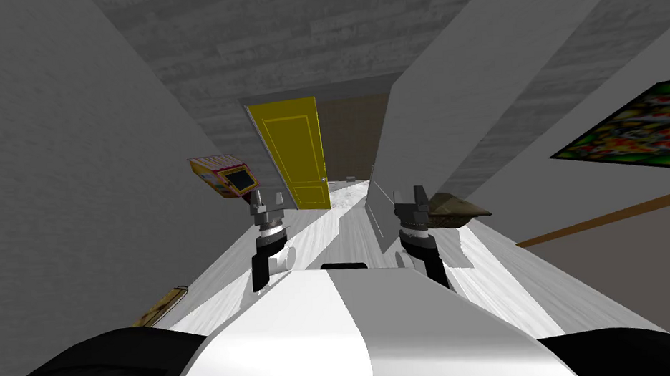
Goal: Pull the door open
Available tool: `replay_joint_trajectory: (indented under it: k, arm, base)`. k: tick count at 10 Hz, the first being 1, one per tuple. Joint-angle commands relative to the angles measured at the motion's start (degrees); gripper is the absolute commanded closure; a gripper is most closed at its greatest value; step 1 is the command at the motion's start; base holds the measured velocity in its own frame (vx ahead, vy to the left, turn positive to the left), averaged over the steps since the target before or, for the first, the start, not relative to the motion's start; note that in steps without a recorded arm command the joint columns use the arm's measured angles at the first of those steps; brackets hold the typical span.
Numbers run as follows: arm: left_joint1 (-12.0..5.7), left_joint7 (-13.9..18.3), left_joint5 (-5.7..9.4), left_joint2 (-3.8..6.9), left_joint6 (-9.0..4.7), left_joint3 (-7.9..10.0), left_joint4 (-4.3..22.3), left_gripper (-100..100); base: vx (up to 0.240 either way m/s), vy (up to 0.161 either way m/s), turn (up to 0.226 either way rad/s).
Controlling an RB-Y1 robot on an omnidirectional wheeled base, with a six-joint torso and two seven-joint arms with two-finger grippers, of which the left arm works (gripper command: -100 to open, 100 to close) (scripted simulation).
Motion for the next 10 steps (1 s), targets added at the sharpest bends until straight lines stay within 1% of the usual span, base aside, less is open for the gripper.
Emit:
replay_joint_trajectory:
  k: [1, 5, 6, 7, 8, 10]
  arm:
    - [-0.50, 1.16, 0.56, 0.60, -0.34, 0.06, 1.63, -100]
    - [-1.78, 4.11, 1.98, 1.83, -1.22, 0.20, 5.76, -100]
    - [-2.35, 5.41, 2.61, 2.30, -1.61, 0.26, 7.59, -100]
    - [-2.63, 6.06, 2.93, 2.53, -1.80, 0.29, 8.50, -100]
    - [-3.29, 7.57, 3.66, 3.00, -2.24, 0.37, 10.61, -100]
    - [-4.00, 9.20, 4.45, 3.47, -2.73, 0.44, 12.91, -100]
  base:
    - [0.045, 0.017, -0.091]
    - [0.095, 0.027, -0.075]
    - [0.097, 0.025, -0.116]
    - [0.107, 0.036, -0.076]
    - [0.110, 0.054, -0.102]
    - [0.103, 0.042, -0.096]
